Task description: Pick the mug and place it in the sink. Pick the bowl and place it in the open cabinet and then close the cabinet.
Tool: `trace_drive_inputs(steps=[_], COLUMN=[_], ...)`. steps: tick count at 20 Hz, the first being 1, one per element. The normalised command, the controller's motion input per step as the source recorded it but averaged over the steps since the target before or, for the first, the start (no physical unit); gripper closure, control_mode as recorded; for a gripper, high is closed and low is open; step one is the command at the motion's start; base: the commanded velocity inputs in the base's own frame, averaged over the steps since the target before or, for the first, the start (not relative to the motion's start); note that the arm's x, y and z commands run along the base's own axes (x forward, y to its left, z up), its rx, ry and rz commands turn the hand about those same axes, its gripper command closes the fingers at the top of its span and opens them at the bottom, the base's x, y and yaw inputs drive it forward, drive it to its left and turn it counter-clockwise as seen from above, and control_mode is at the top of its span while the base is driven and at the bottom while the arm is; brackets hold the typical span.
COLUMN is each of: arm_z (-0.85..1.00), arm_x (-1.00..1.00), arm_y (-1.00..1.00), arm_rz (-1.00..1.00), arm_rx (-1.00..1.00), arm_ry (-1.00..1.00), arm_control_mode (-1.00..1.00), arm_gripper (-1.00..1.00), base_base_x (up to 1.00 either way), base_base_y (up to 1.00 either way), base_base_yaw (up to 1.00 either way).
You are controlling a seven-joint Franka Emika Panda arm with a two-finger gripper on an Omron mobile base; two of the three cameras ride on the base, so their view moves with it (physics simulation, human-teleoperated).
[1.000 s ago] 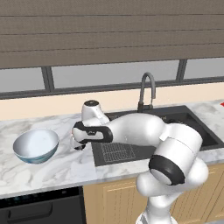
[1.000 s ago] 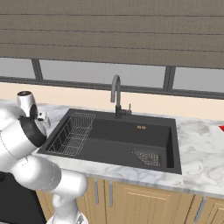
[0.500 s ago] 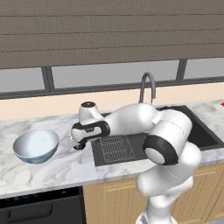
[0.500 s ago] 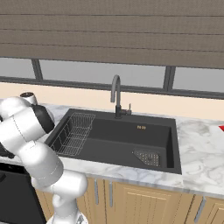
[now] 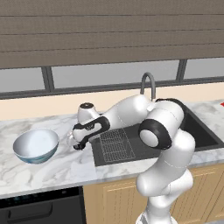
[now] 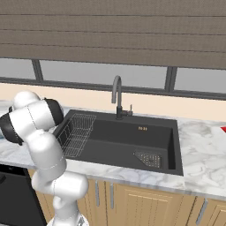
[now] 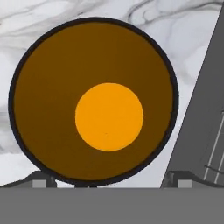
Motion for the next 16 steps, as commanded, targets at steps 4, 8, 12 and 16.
trace_drive_inputs(steps=[4,8,12,16], arm_z=[-0.28,-0.20,-0.20,-0.29], arm_x=[0.13,0.13,0.15,0.00], arm_y=[0.06,0.00,0.00,-0.06], arm_rz=[0.00,0.00,0.00,0.00], arm_rx=[0.00,0.00,0.00,0.03], arm_ry=[0.00,0.00,0.00,-0.02], arm_control_mode=[-1.00,-1.00,-1.00,-1.00], arm_gripper=[-1.00,-1.00,-1.00,1.00], base_base_x=[0.00,0.00,0.00,0.00], base_base_y=[0.00,0.00,0.00,0.00], base_base_yaw=[0.00,0.00,0.00,0.00])
